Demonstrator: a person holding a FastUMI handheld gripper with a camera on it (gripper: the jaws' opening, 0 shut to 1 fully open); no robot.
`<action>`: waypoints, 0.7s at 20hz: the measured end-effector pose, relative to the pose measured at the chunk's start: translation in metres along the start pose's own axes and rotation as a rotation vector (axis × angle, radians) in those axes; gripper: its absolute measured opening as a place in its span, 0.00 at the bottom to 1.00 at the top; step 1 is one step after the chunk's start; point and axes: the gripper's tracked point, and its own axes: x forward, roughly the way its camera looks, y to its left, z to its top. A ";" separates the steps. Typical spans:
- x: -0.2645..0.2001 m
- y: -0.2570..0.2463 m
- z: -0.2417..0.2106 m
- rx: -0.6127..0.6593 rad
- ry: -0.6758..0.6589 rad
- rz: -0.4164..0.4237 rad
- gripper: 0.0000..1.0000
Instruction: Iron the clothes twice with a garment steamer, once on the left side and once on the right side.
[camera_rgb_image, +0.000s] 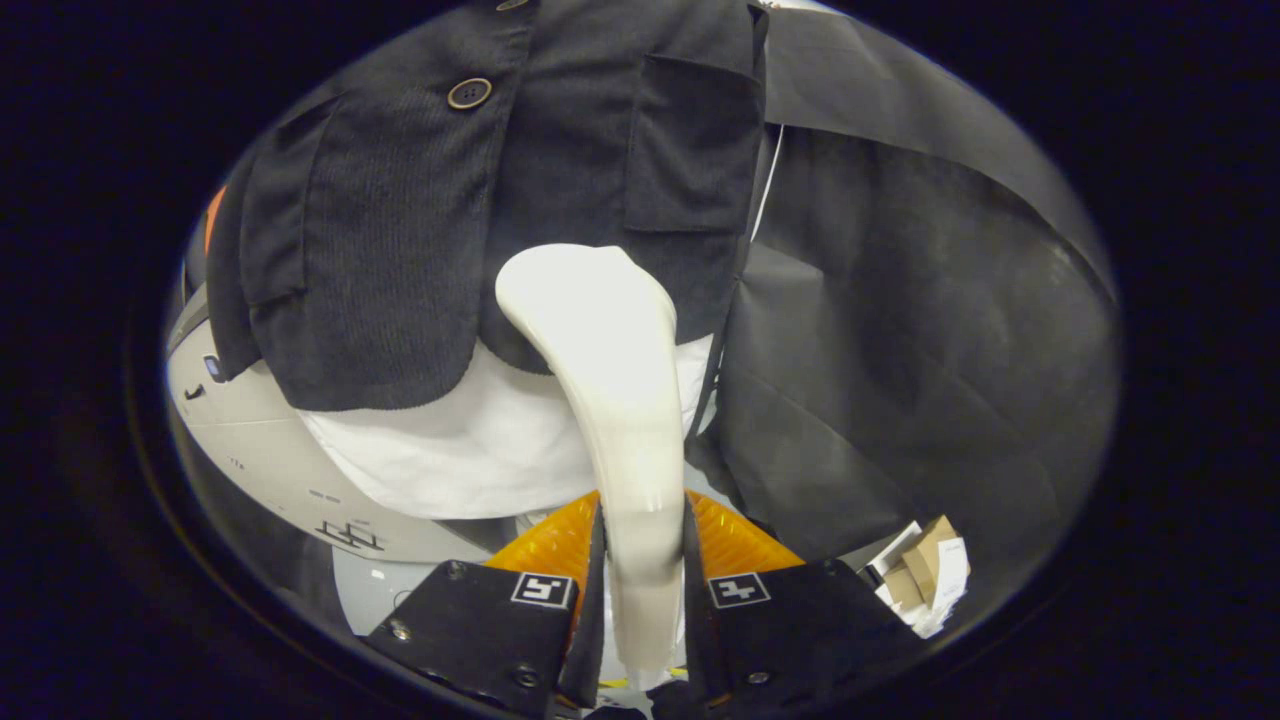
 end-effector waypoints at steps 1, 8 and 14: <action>0.000 0.000 -0.002 0.004 -0.002 0.002 0.36; -0.054 -0.004 -0.003 0.040 -0.039 0.059 0.36; -0.126 -0.012 -0.007 0.023 -0.137 0.156 0.36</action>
